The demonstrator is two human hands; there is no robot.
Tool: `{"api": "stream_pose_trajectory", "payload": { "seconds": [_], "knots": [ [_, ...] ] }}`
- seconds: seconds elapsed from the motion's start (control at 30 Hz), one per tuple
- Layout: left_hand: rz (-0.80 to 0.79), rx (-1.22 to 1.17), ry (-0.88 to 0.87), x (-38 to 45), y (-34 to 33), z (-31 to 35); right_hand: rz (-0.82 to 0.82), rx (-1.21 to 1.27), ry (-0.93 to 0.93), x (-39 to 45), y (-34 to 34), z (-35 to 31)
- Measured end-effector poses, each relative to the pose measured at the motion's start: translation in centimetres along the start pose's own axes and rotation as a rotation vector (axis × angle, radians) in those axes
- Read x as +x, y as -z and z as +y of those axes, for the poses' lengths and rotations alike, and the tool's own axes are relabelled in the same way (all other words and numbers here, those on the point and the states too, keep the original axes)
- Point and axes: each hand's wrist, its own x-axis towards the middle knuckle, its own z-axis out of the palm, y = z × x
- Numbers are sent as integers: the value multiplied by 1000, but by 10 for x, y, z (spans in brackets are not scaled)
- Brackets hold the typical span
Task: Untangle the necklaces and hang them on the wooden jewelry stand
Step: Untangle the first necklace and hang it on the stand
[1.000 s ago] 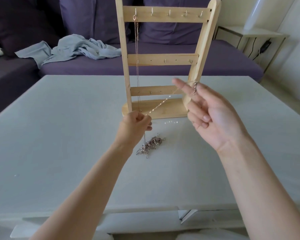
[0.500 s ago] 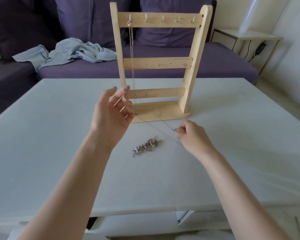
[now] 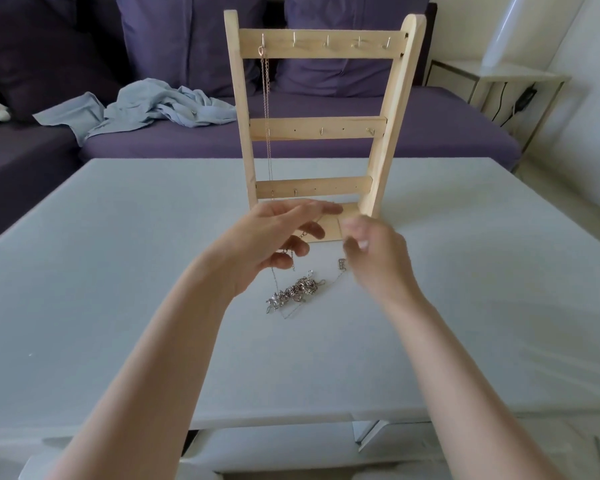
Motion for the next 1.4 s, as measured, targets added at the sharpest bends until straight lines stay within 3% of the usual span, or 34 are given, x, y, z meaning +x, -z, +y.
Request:
{"api": "stream_pose_trajectory", "payload": {
  "seconds": [0.1, 0.23, 0.33, 0.5, 0.57, 0.77, 0.9, 1.03, 1.2, 1.4],
  "knots": [
    [-11, -8, 14, 2, -1, 0, -109, 472, 67, 1, 16, -19],
    [-13, -65, 0, 5, -3, 1, -196, 752, 47, -4, 12, -25],
    [-3, -40, 0, 5, 0, -1, -106, 581, 17, -3, 10, -25],
    [40, -32, -1, 5, 10, -6, 196, 114, 295, 1, 11, -20],
    [87, -41, 7, 4, 13, -8, 226, 55, 366, 4, 10, -14],
    [168, -86, -7, 6, 21, -12, -4, 140, 369, 7, 3, -32],
    [109, -143, -20, 8, 17, -20, 157, 231, 268, 23, 0, -40],
    [82, -167, -120, 18, 23, -7, 190, 172, 270, 55, 10, -63],
    [186, -248, -211, 39, 39, 22, 213, 180, 398, 98, 29, -113],
    [309, -354, -254, 65, 51, 53, 382, 168, 431, 134, 38, -139]
  ]
}}
